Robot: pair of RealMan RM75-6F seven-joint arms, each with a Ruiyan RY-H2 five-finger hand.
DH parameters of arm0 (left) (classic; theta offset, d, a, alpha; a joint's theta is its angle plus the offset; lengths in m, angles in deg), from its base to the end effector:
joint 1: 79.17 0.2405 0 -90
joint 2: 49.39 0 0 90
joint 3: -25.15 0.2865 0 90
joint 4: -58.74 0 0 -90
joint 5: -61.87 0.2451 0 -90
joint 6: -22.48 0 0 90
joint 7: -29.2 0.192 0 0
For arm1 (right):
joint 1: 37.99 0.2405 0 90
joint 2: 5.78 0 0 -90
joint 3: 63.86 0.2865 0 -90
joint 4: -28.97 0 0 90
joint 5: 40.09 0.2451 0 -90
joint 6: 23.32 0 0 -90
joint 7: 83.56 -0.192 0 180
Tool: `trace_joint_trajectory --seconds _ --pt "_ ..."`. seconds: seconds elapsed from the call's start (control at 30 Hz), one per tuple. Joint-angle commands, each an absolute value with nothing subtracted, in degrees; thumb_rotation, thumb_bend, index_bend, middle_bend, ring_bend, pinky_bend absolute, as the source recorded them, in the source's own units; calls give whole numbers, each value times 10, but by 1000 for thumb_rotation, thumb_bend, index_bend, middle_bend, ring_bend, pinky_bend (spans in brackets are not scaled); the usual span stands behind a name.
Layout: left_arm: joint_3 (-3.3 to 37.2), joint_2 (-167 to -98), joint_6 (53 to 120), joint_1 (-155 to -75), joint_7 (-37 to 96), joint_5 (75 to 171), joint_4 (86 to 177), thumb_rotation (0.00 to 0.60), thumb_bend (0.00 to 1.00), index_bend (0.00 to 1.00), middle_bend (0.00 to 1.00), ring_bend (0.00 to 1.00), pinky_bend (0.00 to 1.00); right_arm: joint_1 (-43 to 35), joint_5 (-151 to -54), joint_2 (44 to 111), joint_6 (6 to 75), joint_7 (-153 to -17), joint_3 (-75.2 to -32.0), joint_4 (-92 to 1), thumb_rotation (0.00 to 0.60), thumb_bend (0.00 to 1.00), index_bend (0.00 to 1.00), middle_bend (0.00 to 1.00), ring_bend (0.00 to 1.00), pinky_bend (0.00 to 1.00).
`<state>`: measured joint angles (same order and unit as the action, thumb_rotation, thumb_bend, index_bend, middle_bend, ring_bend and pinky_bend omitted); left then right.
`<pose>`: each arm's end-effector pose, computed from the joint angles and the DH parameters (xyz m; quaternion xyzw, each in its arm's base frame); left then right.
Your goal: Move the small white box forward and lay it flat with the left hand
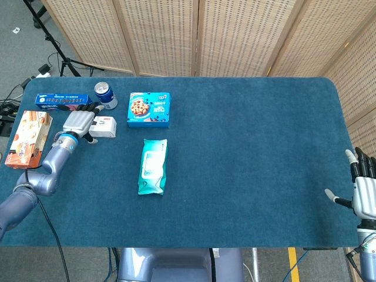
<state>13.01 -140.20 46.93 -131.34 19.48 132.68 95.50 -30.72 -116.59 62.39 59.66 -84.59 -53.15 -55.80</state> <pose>-0.2935 0.5767 0.0221 -0.7058 -0.4237 -0.2274 0.5203 -0.3807 -0.2815 0.1643 0.5256 -0.3761 0.3985 0.6508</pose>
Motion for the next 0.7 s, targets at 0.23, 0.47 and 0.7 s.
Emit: trace_joint_trajectory --seconds 0.23,0.47,0.7 --pt "135 -1459 471 -1331 200 1328 885 600 133 268 266 193 274 -307 -1160 623 592 -850 -530 -557 600 0 0 0 0 0" --pt "134 -1458 470 -1327 190 1325 889 600 162 353 364 275 337 -308 -1164 621 592 -859 -531 -559 600 0 0 0 0 0" --pt "141 -1379 552 -1289 175 1351 997 600 202 357 365 276 337 -313 -1178 614 603 -871 -535 -568 600 0 0 0 0 0"
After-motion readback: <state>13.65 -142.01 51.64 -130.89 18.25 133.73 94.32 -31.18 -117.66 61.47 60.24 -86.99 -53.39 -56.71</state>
